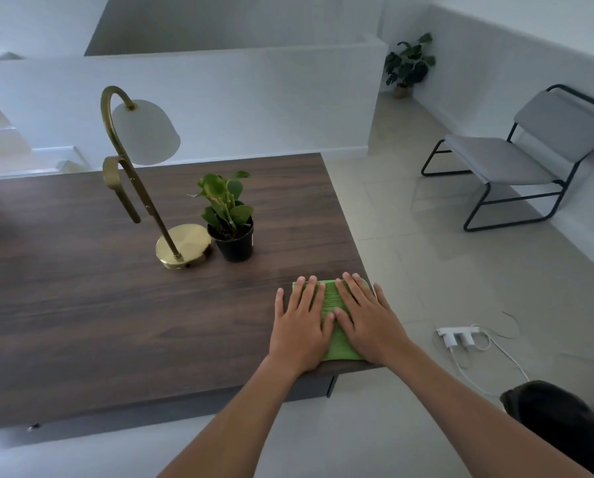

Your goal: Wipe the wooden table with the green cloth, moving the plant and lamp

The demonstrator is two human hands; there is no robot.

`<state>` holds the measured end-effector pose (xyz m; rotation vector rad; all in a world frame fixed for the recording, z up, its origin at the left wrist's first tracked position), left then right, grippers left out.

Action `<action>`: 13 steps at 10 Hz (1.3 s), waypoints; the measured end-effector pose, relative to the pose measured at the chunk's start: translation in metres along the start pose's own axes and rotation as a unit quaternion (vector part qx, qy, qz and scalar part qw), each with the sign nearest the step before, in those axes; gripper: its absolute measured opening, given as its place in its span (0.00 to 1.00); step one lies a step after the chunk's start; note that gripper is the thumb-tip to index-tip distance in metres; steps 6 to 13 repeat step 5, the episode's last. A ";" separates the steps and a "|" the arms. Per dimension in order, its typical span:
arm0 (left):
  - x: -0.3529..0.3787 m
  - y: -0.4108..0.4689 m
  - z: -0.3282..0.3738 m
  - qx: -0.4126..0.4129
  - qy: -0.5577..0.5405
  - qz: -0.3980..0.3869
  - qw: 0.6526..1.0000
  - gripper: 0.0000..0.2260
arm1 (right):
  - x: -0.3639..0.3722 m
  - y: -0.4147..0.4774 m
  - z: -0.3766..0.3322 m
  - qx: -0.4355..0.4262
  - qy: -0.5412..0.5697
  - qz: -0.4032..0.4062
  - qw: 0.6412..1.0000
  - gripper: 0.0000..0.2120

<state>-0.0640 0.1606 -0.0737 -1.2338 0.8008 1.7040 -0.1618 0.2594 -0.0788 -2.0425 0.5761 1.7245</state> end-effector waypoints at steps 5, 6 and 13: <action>-0.019 -0.011 -0.012 0.029 -0.061 -0.012 0.998 0.28 | -0.017 -0.003 -0.013 0.041 -0.027 -0.051 0.997 0.34; -0.019 -0.011 -0.012 0.029 -0.061 -0.012 0.998 0.28 | -0.017 -0.003 -0.013 0.041 -0.027 -0.051 0.997 0.34; -0.019 -0.011 -0.012 0.029 -0.061 -0.012 0.998 0.28 | -0.017 -0.003 -0.013 0.041 -0.027 -0.051 0.997 0.34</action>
Point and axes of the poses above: each hand's wrist, its own y-axis towards the middle knuckle, its own x-axis out of the palm, z = x × y, the point moved 5 cm from there along y, towards the middle knuckle, and after that the axes turned 3 degrees about -y, right-handed, at the moved point
